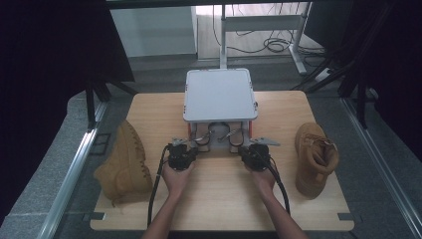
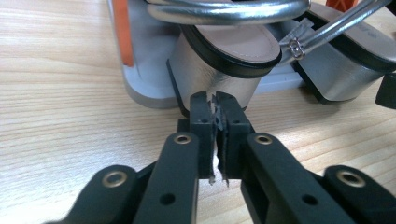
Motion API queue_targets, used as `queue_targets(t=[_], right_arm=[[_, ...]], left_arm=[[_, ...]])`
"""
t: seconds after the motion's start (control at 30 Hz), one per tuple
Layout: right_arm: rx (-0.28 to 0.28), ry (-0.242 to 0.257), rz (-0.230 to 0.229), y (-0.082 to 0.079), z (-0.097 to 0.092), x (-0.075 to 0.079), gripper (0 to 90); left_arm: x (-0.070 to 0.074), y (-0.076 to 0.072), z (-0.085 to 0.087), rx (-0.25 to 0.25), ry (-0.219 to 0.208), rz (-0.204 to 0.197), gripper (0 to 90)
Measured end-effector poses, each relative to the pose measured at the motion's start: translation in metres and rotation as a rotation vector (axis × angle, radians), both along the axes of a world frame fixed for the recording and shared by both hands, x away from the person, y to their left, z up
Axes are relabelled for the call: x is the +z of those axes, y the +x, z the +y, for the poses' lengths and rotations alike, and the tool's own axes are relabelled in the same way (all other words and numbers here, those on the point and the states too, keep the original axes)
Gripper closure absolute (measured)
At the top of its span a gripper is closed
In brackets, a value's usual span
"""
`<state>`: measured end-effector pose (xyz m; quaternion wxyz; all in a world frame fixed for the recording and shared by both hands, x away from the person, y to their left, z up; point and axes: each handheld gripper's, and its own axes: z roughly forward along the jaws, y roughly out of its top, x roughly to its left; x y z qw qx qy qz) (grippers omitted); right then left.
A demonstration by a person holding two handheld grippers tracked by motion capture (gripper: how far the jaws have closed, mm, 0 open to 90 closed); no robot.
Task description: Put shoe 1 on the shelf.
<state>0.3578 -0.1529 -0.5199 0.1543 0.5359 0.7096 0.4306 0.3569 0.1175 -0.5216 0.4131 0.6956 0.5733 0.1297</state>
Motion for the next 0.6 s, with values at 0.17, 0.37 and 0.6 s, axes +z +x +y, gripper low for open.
queue_targets(t=[0.17, 0.37, 0.6], right_arm=[[0.012, 0.008, 0.009, 0.003, 0.0, 0.0, 88.9], [-0.006, 0.019, 0.0, 0.005, 0.004, -0.002, 89.2], [-0.05, 0.041, -0.008, 0.007, 0.008, -0.005, 89.3]], left_arm=[[-0.003, 0.004, -0.002, 0.002, -0.022, 0.011, 89.3], [-0.001, 0.008, -0.006, -0.005, -0.018, 0.026, 89.3], [-0.001, 0.014, -0.009, 0.001, -0.03, 0.032, 89.3]])
